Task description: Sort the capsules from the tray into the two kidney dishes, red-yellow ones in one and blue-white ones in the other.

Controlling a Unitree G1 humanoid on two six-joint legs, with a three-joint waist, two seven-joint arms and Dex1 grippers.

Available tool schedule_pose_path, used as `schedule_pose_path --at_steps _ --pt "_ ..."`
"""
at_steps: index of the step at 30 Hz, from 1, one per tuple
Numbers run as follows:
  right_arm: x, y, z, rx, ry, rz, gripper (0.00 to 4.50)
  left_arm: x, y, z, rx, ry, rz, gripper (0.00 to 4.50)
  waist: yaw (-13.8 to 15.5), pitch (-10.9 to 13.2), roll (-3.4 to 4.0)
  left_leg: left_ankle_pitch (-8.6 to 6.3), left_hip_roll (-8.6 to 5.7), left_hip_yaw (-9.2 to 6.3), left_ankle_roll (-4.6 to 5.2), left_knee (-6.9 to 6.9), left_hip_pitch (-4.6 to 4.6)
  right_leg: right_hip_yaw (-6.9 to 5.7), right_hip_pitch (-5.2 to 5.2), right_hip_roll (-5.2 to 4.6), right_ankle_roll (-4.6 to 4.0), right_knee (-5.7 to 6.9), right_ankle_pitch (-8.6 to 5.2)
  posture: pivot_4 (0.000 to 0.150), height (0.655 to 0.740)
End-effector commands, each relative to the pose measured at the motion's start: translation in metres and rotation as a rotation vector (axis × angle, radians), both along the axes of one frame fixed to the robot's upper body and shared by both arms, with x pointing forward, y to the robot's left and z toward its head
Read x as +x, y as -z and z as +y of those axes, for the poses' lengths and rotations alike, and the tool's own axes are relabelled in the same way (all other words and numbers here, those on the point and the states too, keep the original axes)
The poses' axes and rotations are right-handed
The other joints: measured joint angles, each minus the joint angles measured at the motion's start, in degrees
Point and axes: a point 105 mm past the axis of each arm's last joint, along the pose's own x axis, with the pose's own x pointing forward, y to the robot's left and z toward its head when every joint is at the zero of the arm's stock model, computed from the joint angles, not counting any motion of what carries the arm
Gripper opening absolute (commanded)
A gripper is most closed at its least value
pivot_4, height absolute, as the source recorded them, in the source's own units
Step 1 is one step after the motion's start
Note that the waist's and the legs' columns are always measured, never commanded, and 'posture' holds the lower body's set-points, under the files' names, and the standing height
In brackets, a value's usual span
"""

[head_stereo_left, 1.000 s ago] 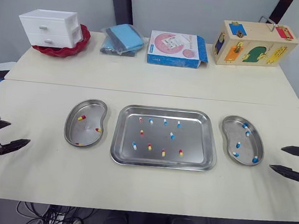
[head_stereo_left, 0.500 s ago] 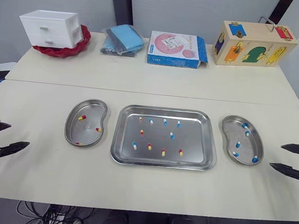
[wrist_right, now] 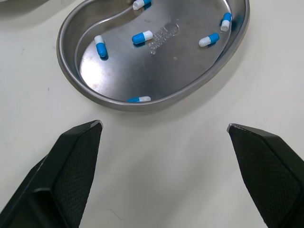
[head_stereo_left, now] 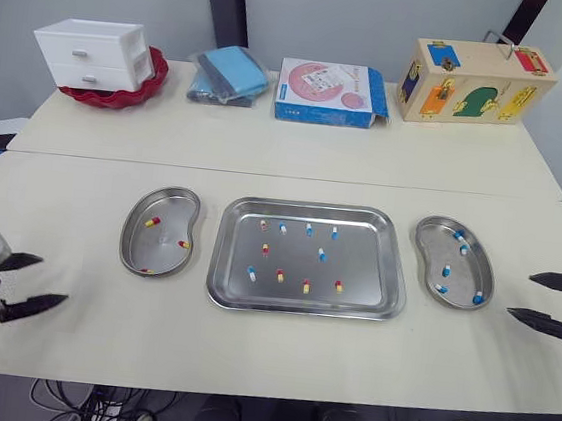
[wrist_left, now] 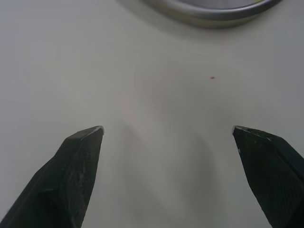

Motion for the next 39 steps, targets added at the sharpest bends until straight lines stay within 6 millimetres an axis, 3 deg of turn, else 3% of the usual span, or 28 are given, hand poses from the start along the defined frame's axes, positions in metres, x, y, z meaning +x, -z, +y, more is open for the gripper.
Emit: schedule_pose_path --at_steps 1,6,11,15,22,24,27,31,34,39 --pt "0.001 -0.01 -0.005 -0.014 0.004 -0.033 4.47 -0.014 -0.008 -0.054 -0.123 0.193 -0.092 4.5 0.1 0.0 0.0 0.0 -0.01 0.03 0.0 0.0 0.05 0.02 0.05 -0.02 0.0 0.0 0.0 0.15 0.74" --pt "-0.001 -0.013 -0.008 -0.027 0.013 -0.029 4.47 -0.039 0.007 -0.116 -0.269 0.335 -0.201 4.5 0.2 0.0 -0.01 -0.01 -0.02 0.01 0.01 0.15 0.12 0.03 0.19 0.0 0.01 0.02 0.0 0.15 0.74" --pt "-0.006 -0.017 -0.012 -0.047 0.015 -0.015 4.47 -0.051 0.015 -0.156 -0.435 0.365 -0.359 4.5 0.4 0.0 0.01 -0.16 -0.05 0.01 0.26 0.64 0.18 0.04 0.52 -0.02 0.11 -0.01 0.05 0.15 0.74" --pt "-0.008 -0.021 -0.013 -0.056 0.014 -0.015 4.47 -0.054 0.021 -0.166 -0.48 0.321 -0.451 4.5 0.3 0.0 0.01 -0.22 -0.07 0.03 0.36 0.8 0.27 0.1 0.69 -0.02 0.23 -0.07 0.12 0.15 0.74" --pt "-0.01 -0.039 -0.004 -0.048 -0.032 -0.021 4.47 -0.05 0.022 -0.164 -0.479 0.228 -0.514 4.5 0.3 0.0 0.01 -0.22 -0.08 0.04 0.36 0.8 0.32 0.16 0.75 0.0 0.24 -0.08 0.12 0.15 0.74" --pt "-0.008 -0.053 0.013 0.029 -0.079 -0.053 4.47 -0.05 0.021 -0.164 -0.486 0.207 -0.514 4.5 0.3 0.0 0.01 -0.22 -0.08 0.04 0.36 0.8 0.32 0.16 0.75 0.0 0.25 -0.09 0.12 0.15 0.74" --pt "-0.006 -0.071 0.059 0.136 -0.2 -0.095 4.47 -0.051 0.021 -0.165 -0.487 0.192 -0.493 4.5 0.0 0.0 0.04 -0.22 -0.07 0.04 0.36 0.78 0.33 0.17 0.75 0.0 0.25 -0.09 0.12 0.15 0.74" --pt "-0.002 -0.082 0.12 0.226 -0.318 -0.152 4.47 -0.05 0.021 -0.162 -0.487 0.174 -0.479 4.5 0.0 0.0 0.0 -0.23 -0.03 -0.02 0.36 0.77 0.3 0.13 0.75 0.05 0.24 -0.09 0.12 0.15 0.74" --pt "0.002 -0.081 0.189 0.291 -0.433 -0.193 4.47 -0.047 0.019 -0.165 -0.502 0.166 -0.478 4.5 0.1 0.0 -0.08 -0.23 -0.03 -0.02 0.36 0.79 0.26 0.12 0.73 0.04 0.28 -0.19 0.15 0.15 0.74" --pt "0.01 -0.063 0.265 0.331 -0.501 -0.15 4.47 -0.043 0.02 -0.165 -0.499 0.158 -0.478 4.5 0.4 -0.1 -0.16 -0.22 -0.03 -0.04 0.36 0.78 0.01 0.1 0.45 0.03 0.28 -0.17 0.16 0.15 0.74"
